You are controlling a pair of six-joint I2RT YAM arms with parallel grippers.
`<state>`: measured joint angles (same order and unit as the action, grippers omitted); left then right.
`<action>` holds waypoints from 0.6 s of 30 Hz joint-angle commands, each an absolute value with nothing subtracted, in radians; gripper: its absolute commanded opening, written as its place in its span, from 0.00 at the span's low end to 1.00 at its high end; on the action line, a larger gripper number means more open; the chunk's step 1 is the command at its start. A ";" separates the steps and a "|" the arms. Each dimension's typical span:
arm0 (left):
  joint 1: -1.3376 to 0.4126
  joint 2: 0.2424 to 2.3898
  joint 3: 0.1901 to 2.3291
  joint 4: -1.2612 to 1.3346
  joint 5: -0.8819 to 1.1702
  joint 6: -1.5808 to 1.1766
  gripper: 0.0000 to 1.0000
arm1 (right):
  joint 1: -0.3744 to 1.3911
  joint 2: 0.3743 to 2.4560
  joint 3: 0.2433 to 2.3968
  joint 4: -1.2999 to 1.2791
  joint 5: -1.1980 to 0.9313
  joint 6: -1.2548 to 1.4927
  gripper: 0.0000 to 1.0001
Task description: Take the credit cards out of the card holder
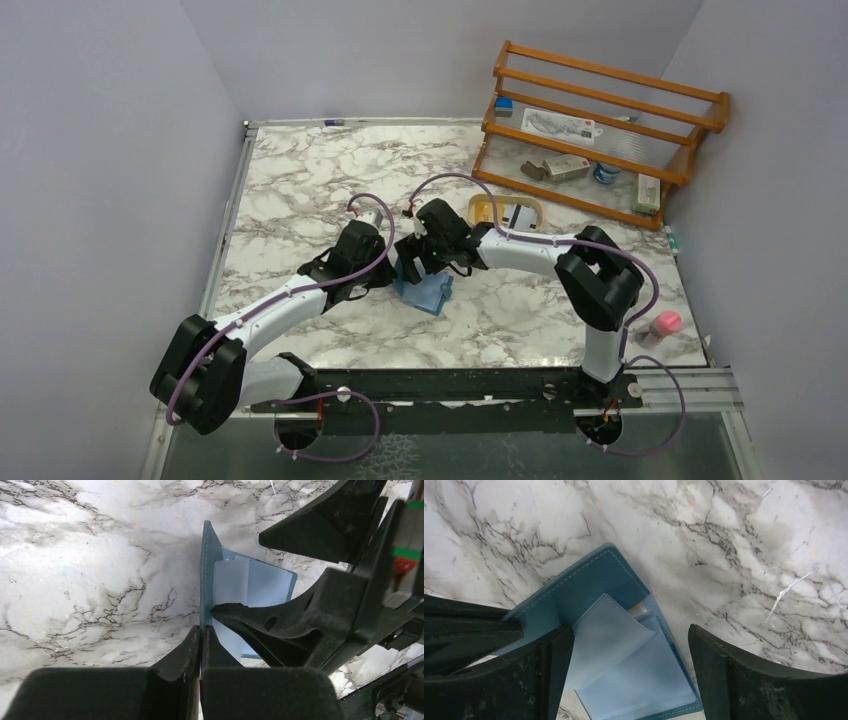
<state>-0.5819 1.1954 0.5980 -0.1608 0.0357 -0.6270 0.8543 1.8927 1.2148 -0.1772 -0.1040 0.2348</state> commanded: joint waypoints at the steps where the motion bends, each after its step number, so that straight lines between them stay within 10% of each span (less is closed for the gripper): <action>1: -0.584 1.172 0.623 -0.146 0.023 -0.620 0.00 | 0.877 1.892 1.177 -0.235 -0.048 0.212 0.90; 18: -0.584 1.183 0.513 -0.109 -0.066 -0.702 0.00 | 0.877 1.568 1.221 -0.573 0.333 0.271 0.90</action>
<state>-0.5827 1.1854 0.5842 -0.1459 -0.0139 -0.6529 0.8715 1.6550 1.1721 -0.4721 0.2024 0.2371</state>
